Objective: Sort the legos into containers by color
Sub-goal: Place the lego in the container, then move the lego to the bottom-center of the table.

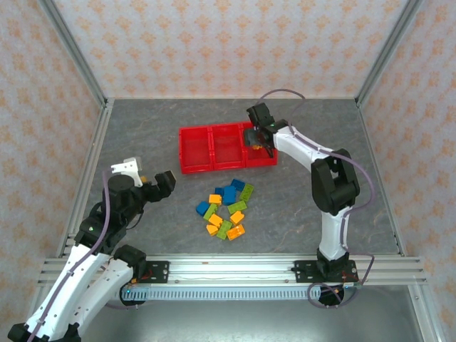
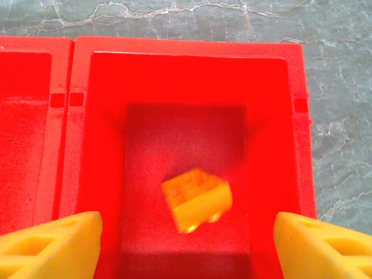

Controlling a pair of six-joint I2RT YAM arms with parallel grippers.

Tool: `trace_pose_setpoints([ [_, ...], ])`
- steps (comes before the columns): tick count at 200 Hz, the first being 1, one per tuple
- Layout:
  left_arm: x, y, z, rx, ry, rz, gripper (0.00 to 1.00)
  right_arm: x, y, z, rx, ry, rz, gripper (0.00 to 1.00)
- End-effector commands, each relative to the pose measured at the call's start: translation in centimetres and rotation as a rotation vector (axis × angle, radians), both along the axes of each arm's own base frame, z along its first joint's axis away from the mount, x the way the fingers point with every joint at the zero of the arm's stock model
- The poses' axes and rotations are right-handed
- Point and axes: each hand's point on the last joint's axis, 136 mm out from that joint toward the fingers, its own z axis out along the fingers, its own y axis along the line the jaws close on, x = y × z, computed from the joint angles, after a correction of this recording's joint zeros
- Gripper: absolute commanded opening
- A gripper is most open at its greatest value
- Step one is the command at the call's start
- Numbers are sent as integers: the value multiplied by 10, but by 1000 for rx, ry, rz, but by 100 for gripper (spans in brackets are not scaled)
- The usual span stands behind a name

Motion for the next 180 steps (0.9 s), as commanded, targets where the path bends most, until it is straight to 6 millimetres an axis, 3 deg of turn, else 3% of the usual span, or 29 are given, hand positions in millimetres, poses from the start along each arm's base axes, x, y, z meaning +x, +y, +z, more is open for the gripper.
trace_pose_setpoints([
  [1, 2, -13, 2, -11, -23, -69, 99, -13, -5, 43, 42, -54, -48, 83],
  [41, 2, -13, 0, -9, -16, -69, 99, -60, -1, 79, 176, -59, -41, 92],
  [57, 2, -14, 0, -12, -20, -70, 99, -87, 0, 83, 245, -29, -32, 100],
  [67, 2, -14, 0, -12, -21, -71, 99, -108, 3, 82, 285, -4, -21, 100],
  [85, 2, -13, 0, -14, -27, -68, 99, -149, 8, 71, 345, 64, -1, 100],
  [132, 2, -10, 1, -11, -33, -49, 99, -253, 31, 13, 334, 274, 91, 100],
  [161, 2, -8, 3, -11, -39, -42, 99, -301, 54, -18, 226, 386, 215, 100],
  [180, 2, -8, 4, -13, -46, -44, 99, -322, 65, -34, 136, 437, 266, 100],
])
